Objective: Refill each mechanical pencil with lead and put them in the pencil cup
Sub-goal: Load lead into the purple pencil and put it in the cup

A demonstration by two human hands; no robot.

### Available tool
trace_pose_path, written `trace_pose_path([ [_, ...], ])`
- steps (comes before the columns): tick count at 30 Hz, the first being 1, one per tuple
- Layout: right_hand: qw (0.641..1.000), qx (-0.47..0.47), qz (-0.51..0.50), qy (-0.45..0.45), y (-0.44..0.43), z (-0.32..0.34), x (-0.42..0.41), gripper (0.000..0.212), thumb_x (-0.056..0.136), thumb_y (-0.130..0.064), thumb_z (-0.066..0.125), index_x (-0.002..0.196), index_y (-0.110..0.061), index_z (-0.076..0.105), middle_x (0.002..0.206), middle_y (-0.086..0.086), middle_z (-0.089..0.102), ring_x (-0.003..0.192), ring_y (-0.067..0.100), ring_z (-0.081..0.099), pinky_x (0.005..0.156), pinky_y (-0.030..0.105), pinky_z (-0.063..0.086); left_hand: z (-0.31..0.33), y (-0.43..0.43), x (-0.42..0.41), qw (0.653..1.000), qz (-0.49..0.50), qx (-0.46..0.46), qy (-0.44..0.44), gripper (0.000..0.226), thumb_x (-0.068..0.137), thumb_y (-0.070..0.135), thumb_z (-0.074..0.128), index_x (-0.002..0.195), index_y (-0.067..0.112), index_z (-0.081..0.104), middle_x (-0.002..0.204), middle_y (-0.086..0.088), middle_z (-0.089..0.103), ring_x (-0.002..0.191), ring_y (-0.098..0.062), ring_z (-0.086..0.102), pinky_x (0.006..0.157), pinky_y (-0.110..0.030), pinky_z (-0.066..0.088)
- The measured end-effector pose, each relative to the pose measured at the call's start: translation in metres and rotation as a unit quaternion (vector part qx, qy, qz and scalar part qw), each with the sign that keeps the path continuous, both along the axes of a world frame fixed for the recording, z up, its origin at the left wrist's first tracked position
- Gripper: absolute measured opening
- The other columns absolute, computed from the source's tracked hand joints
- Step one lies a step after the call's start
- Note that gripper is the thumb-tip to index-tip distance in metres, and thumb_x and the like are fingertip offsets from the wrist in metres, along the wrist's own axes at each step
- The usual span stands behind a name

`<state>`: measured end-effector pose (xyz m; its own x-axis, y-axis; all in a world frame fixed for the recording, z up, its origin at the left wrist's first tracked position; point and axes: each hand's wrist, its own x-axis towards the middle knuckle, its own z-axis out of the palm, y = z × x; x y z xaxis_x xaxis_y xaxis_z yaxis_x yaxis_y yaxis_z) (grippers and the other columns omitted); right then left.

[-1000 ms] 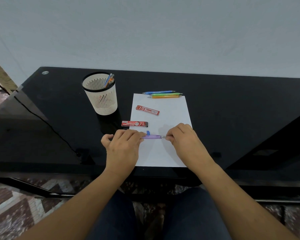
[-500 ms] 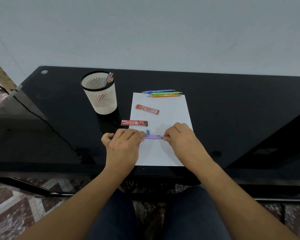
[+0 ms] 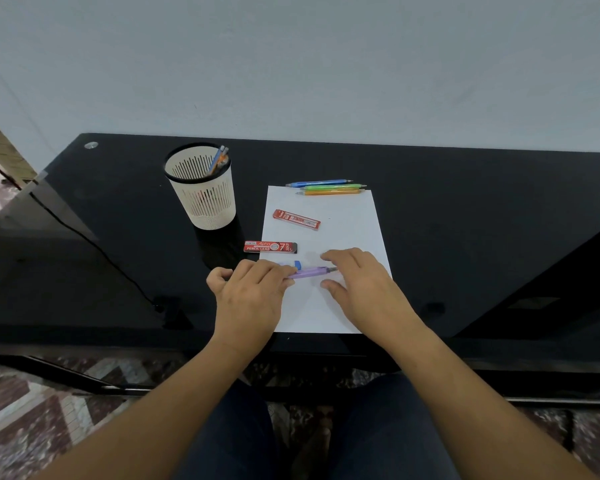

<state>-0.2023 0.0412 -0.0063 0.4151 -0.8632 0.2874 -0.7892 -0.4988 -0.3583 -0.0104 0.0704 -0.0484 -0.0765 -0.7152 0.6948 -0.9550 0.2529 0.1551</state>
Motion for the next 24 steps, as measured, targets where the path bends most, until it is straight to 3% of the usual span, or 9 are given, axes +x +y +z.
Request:
trace_pose_path([
  [2, 1.000, -0.001, 0.015, 0.007, 0.003, -0.002, 0.005, 0.035, 0.092, -0.023, 0.060, 0.126, -0.015, 0.058, 0.121, 0.004, 0.061, 0.107, 0.023, 0.056, 0.091, 0.036, 0.045, 0.001, 0.000, 0.000, 1.000, -0.010, -0.010, -0.005, 0.024, 0.095, 0.031, 0.052, 0.097, 0.021, 0.074, 0.096, 0.006, 0.070, 0.086, -0.016, 0.062, 0.081, -0.039, 0.027],
  [4, 1.000, -0.009, 0.025, 0.016, 0.004, -0.005, 0.006, 0.027, 0.090, -0.018, 0.062, 0.116, -0.012, 0.065, 0.107, 0.006, 0.066, 0.094, 0.027, 0.061, 0.082, 0.040, 0.050, 0.000, 0.000, 0.001, 1.000, -0.022, -0.015, -0.011, 0.024, 0.094, 0.033, 0.053, 0.098, 0.022, 0.074, 0.097, 0.007, 0.070, 0.087, -0.016, 0.062, 0.082, -0.037, 0.026],
  [6, 1.000, 0.007, 0.017, 0.006, 0.002, -0.003, 0.004, 0.023, 0.092, -0.017, 0.060, 0.113, -0.011, 0.066, 0.102, 0.006, 0.067, 0.092, 0.025, 0.060, 0.083, 0.039, 0.050, 0.000, 0.000, 0.002, 1.000, -0.024, -0.005, -0.009, 0.024, 0.094, 0.036, 0.054, 0.100, 0.023, 0.073, 0.098, 0.008, 0.070, 0.090, -0.015, 0.062, 0.083, -0.036, 0.027],
  [8, 0.999, 0.032, -0.002, -0.023, 0.002, 0.004, -0.002, 0.024, 0.094, -0.020, 0.056, 0.116, -0.013, 0.064, 0.105, 0.001, 0.064, 0.096, 0.017, 0.057, 0.089, 0.031, 0.047, -0.001, -0.001, 0.003, 1.000, -0.016, 0.008, -0.002, 0.023, 0.092, 0.037, 0.056, 0.101, 0.023, 0.072, 0.099, 0.008, 0.070, 0.092, -0.014, 0.061, 0.084, -0.037, 0.028],
  [11, 0.997, 0.025, -0.023, -0.065, -0.001, 0.016, -0.015, 0.022, 0.093, -0.019, 0.058, 0.113, -0.015, 0.065, 0.102, -0.002, 0.063, 0.091, 0.011, 0.057, 0.086, 0.025, 0.049, -0.002, 0.000, 0.003, 1.000, 0.005, 0.008, -0.004, 0.019, 0.089, 0.036, 0.064, 0.101, 0.024, 0.071, 0.099, 0.008, 0.070, 0.093, -0.014, 0.060, 0.084, -0.037, 0.028],
  [18, 0.997, 0.032, -0.059, -0.048, -0.003, 0.042, -0.034, 0.023, 0.094, -0.021, 0.057, 0.116, -0.019, 0.063, 0.106, -0.008, 0.060, 0.088, 0.001, 0.051, 0.077, 0.003, 0.035, 0.009, -0.003, 0.007, 0.996, 0.060, 0.043, -0.048, 0.023, 0.087, 0.038, 0.065, 0.102, 0.021, 0.069, 0.099, 0.004, 0.068, 0.092, -0.018, 0.060, 0.084, -0.040, 0.026],
  [24, 0.991, 0.021, -0.078, -0.107, -0.002, 0.061, -0.040, 0.023, 0.091, -0.018, 0.060, 0.115, -0.019, 0.063, 0.106, -0.008, 0.061, 0.088, 0.002, 0.056, 0.085, 0.015, 0.048, 0.019, -0.014, 0.034, 0.993, 0.052, 0.076, -0.071, 0.025, 0.082, 0.033, 0.070, 0.103, 0.018, 0.068, 0.103, 0.002, 0.065, 0.093, -0.021, 0.058, 0.081, -0.040, 0.029],
])
